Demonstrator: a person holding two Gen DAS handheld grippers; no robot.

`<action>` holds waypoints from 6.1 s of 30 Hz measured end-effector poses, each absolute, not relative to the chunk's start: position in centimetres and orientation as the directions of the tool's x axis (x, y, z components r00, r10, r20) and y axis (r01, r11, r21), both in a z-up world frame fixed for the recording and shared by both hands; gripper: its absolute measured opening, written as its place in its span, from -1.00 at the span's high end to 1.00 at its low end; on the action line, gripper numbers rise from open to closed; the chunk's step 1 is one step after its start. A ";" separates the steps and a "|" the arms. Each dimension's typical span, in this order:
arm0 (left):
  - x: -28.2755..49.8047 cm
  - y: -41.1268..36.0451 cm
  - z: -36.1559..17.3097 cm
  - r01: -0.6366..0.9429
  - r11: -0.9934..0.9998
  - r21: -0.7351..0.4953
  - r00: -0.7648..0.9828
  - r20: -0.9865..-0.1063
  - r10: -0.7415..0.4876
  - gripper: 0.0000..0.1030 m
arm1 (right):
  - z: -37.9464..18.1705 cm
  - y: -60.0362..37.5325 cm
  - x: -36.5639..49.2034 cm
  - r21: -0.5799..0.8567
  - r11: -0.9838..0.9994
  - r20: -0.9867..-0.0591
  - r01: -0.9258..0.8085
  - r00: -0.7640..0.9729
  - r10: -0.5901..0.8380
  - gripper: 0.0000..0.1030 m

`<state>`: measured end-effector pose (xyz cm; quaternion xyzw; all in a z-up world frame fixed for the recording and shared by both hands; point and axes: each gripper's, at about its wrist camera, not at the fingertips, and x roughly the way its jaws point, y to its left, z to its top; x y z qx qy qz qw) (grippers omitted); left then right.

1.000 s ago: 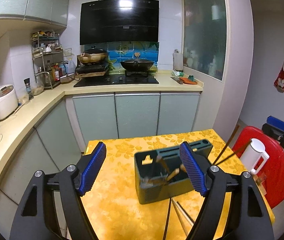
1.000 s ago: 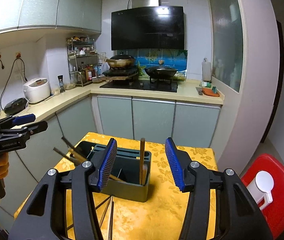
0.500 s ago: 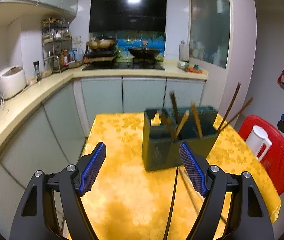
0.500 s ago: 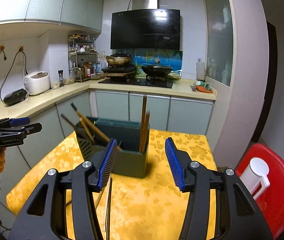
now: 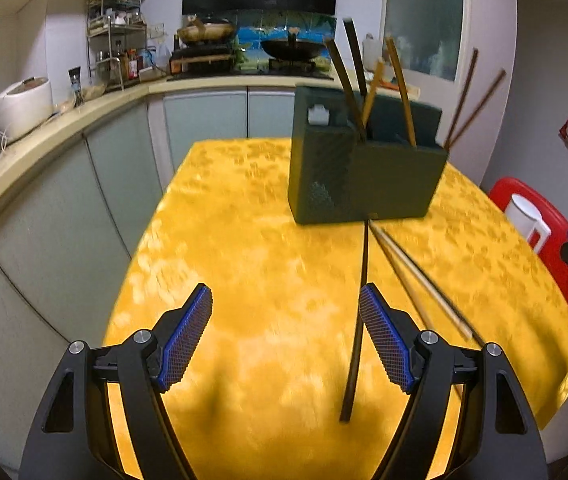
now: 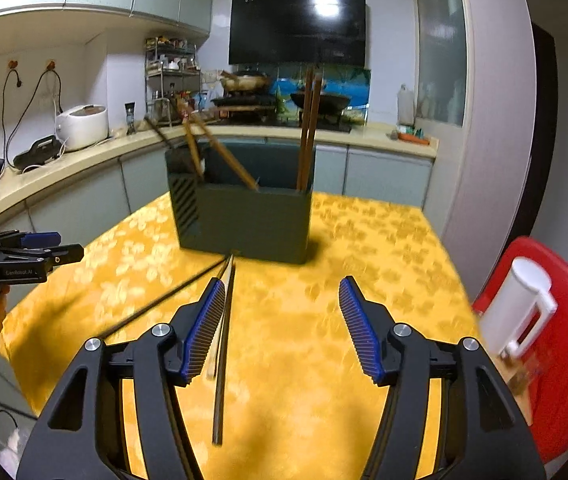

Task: Organize utensils
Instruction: 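Withdraw both open tools from the holder back over the loose chopsticks, then lower the left tool onto a dark chopstick and close on it, then close the right tool on a dark chopstick while the left tool lifts its chopstick, then carry both chopsticks up to the green holder and insert them into its slots, then open both tools to release the chopsticks into the holder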

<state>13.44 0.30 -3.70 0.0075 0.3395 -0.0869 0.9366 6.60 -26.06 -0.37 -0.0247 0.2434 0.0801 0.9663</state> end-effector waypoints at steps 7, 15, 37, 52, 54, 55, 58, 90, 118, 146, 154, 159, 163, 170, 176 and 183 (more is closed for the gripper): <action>10.9 -1.7 -7.1 0.212 0.977 -0.013 0.734 -0.658 -0.168 -0.43 | -4.9 -25.7 5.1 0.035 0.986 -0.543 -0.163 0.825 0.155 -0.12; 9.9 -2.9 -9.1 0.218 0.976 0.006 0.726 -0.669 -0.158 -0.43 | -6.7 -25.1 4.0 0.050 0.984 -0.564 -0.168 0.808 0.167 -0.12; 9.9 -2.8 -11.2 0.243 0.970 -0.032 0.682 -0.705 -0.194 -0.43 | -9.3 -23.1 4.1 0.020 0.976 -0.622 -0.215 0.762 0.180 -0.11; 9.3 -4.6 -11.6 0.298 0.954 0.015 0.712 -0.669 -0.212 0.26 | -10.4 -22.6 4.6 0.022 0.971 -0.631 -0.236 0.750 0.197 0.44; 9.3 -4.6 -11.7 0.301 0.954 0.016 0.717 -0.663 -0.215 0.46 | -10.4 -22.4 4.5 0.014 0.969 -0.625 -0.245 0.754 0.200 0.52; 9.3 -4.6 -11.7 0.302 0.953 0.017 0.719 -0.660 -0.216 0.55 | -10.4 -22.3 4.5 0.012 0.969 -0.624 -0.246 0.756 0.200 0.54; 9.3 -4.6 -11.7 0.308 0.951 0.022 0.722 -0.656 -0.219 0.84 | -10.4 -22.1 4.5 0.006 0.968 -0.621 -0.252 0.758 0.201 0.69; 7.6 -4.7 -8.4 0.268 0.962 0.062 0.766 -0.620 -0.173 0.86 | -5.4 -26.4 3.4 0.094 0.987 -0.529 -0.133 0.833 0.163 0.85; 8.8 -1.8 8.2 0.212 0.972 0.099 0.924 -0.343 -0.166 0.86 | 6.0 -27.4 5.5 0.135 0.971 -0.347 -0.197 0.909 0.232 0.85; 16.4 -3.4 14.0 0.343 0.939 0.012 0.850 -0.429 -0.306 0.86 | 13.6 -26.8 12.0 0.076 0.964 -0.326 -0.256 0.907 0.267 0.85; 18.5 -5.7 19.2 0.420 0.907 -0.046 0.813 -0.426 -0.398 0.86 | 17.7 -25.9 13.8 0.015 0.965 -0.289 -0.261 0.923 0.254 0.85; 19.7 -7.6 22.4 0.434 0.900 -0.039 0.822 -0.393 -0.413 0.86 | 19.1 -25.9 15.5 -0.003 0.968 -0.281 -0.253 0.929 0.241 0.85; 21.3 -9.0 24.4 0.427 0.904 -0.038 0.834 -0.370 -0.409 0.86 | 19.8 -26.6 16.6 -0.001 0.971 -0.274 -0.239 0.934 0.230 0.85; 24.9 -10.6 26.4 0.383 0.922 -0.057 0.865 -0.327 -0.380 0.86 | 20.2 -27.0 18.6 0.007 0.974 -0.279 -0.228 0.934 0.221 0.85; 28.2 -11.7 23.9 0.339 0.940 -0.037 0.870 -0.367 -0.328 0.86 | 19.2 -27.0 20.5 0.012 0.975 -0.320 -0.220 0.923 0.213 0.85; 30.5 -12.3 19.1 0.317 0.948 -0.004 0.849 -0.444 -0.286 0.86 | 16.7 -25.8 22.4 -0.004 0.973 -0.395 -0.231 0.894 0.210 0.86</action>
